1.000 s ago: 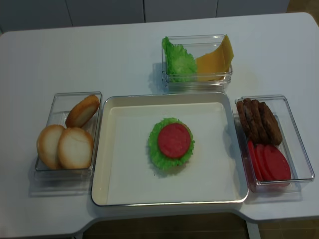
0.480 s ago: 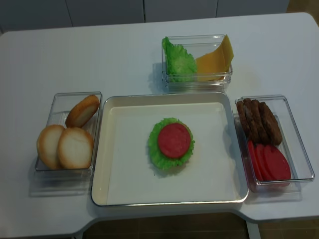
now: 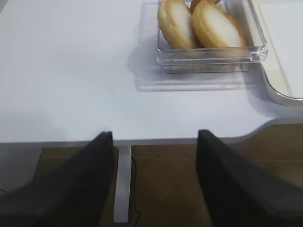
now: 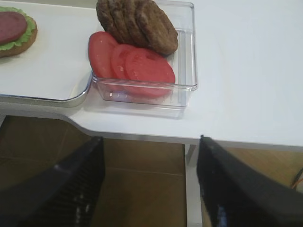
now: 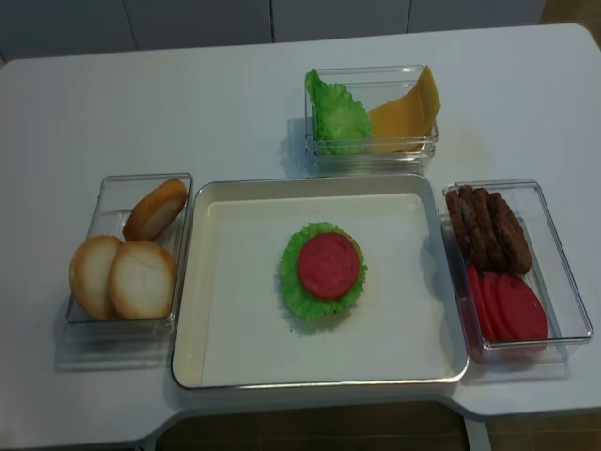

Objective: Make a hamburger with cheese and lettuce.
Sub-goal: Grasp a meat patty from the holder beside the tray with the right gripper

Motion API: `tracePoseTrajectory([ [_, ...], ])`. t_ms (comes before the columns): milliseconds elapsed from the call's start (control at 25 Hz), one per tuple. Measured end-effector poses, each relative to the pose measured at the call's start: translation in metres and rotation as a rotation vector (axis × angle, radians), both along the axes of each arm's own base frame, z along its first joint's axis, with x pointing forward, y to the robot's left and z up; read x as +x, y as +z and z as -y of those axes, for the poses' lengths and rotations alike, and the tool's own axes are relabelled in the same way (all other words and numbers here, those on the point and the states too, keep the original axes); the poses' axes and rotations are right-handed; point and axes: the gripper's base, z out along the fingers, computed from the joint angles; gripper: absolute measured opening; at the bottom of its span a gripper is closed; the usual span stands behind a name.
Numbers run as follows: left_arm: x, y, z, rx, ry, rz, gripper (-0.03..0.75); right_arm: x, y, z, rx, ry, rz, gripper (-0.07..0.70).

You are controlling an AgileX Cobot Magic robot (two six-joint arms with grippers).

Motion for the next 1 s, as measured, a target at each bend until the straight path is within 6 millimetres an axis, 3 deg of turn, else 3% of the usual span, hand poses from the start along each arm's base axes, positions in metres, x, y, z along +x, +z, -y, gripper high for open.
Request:
tracePoseTrajectory([
  [160, 0.000, 0.000, 0.000, 0.000, 0.000, 0.000, 0.416, -0.001, 0.006, -0.001, 0.037, -0.011, 0.031, 0.480],
  [360, 0.000, 0.000, 0.000, 0.000, 0.000, 0.000, 0.416, -0.006, 0.036, -0.004, 0.196, -0.043, 0.083, 0.480],
  [480, 0.000, 0.000, 0.000, 0.000, 0.000, 0.000, 0.416, 0.005, 0.060, -0.008, 0.219, -0.028, 0.072, 0.480],
  [760, 0.000, 0.000, 0.000, 0.000, 0.000, 0.000, 0.416, 0.058, 0.104, -0.015, 0.237, -0.022, -0.043, 0.480],
  [1000, 0.000, 0.000, 0.000, 0.000, 0.000, 0.000, 0.416, 0.117, 0.118, -0.028, 0.320, 0.017, -0.153, 0.460],
])
